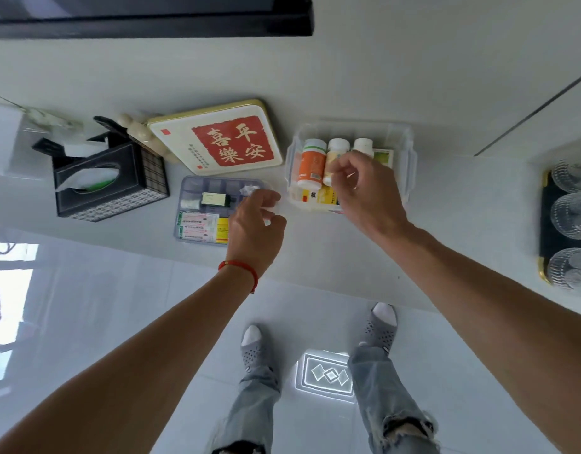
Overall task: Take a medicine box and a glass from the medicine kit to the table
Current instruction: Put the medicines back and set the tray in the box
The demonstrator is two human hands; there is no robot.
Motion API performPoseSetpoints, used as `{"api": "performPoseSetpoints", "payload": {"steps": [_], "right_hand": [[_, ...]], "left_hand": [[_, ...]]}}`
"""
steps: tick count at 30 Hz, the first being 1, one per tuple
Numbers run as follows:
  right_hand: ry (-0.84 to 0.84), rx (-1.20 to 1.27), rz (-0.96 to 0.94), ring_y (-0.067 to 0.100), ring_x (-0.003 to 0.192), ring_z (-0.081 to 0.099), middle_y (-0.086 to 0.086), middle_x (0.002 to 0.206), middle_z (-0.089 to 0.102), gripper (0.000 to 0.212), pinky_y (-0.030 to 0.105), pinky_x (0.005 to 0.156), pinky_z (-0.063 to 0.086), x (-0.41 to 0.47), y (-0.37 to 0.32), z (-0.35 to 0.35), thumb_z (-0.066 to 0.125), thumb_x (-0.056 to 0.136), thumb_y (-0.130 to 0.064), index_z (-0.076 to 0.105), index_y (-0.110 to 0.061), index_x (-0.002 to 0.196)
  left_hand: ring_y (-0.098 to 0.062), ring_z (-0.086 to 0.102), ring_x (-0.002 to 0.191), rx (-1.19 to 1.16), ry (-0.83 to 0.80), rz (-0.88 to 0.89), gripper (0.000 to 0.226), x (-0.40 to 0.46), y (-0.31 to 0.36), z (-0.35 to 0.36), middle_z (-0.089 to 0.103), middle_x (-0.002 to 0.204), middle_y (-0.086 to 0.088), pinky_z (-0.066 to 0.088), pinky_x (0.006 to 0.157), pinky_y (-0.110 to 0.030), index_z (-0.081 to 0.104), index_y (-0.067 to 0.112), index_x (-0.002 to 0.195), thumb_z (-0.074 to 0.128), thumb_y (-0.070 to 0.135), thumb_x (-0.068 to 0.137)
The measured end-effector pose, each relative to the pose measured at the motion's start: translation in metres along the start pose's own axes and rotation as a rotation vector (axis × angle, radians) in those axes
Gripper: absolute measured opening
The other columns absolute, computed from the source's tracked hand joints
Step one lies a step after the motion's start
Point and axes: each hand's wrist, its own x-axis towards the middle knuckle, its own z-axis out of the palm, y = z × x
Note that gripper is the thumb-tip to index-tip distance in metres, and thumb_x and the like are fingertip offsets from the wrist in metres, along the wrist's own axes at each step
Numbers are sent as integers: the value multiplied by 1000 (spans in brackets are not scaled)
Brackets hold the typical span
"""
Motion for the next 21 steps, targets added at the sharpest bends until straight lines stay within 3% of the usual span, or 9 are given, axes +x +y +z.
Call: {"api": "performPoseSetpoints", "payload": {"steps": [3,6,10,14,16,18,20,21], "right_hand": [[-221,52,-127,3,79,66,-6,96,73,15,20,73,54,-29,-24,32,58,95,-19,71,-17,102],[-391,-13,-107,11,94,66,-1,111,74,22,31,84,58,-45,-32,80,58,97,-17,70,-14,116],[-420,-95,99,28,118,62,13,133,63,41,40,99,52,-42,-36,136,57,97,-16,53,-8,137],[-334,-137,274,32,125,51,17,140,47,50,38,98,44,-28,-31,178,58,98,-24,42,-3,140],[-309,-126,297,32,127,49,16,143,42,51,40,100,45,-24,-27,193,59,96,-21,40,-3,140],[-311,-79,313,31,128,49,15,143,42,54,35,97,45,-21,-24,205,62,95,-19,39,-6,142],[-309,0,336,30,127,50,15,141,45,55,32,96,45,-21,-25,213,63,93,-17,40,-9,142],[-296,45,349,30,127,51,14,140,47,55,35,99,47,-22,-26,216,63,92,-16,41,-10,141]], "left_hand": [[-15,63,95,66,41,-76,31,8,-34,-25,69,113,-1,41,71,-2,68,11,116,56,5,87],[-23,63,109,141,44,-210,33,22,-79,-54,68,120,-4,48,91,-25,70,13,117,57,8,88],[-26,52,127,280,-39,-260,44,49,-135,-87,57,138,-8,40,106,-31,60,13,133,59,14,90],[-27,40,139,304,-105,-269,59,80,-172,-103,43,152,-8,34,116,-39,44,14,147,60,22,91],[-26,45,135,145,-135,-365,66,95,-182,-102,44,150,-5,37,113,-40,34,17,153,58,29,94],[-23,55,119,-23,-136,-446,53,107,-183,-96,57,129,-1,46,100,-36,45,17,145,52,33,95],[-25,59,94,-119,-93,-482,30,115,-183,-90,64,95,-2,48,73,-32,62,15,104,43,36,94],[-23,56,83,-178,-63,-503,29,116,-183,-88,59,81,-2,41,65,-31,58,17,85,39,37,93]]}}
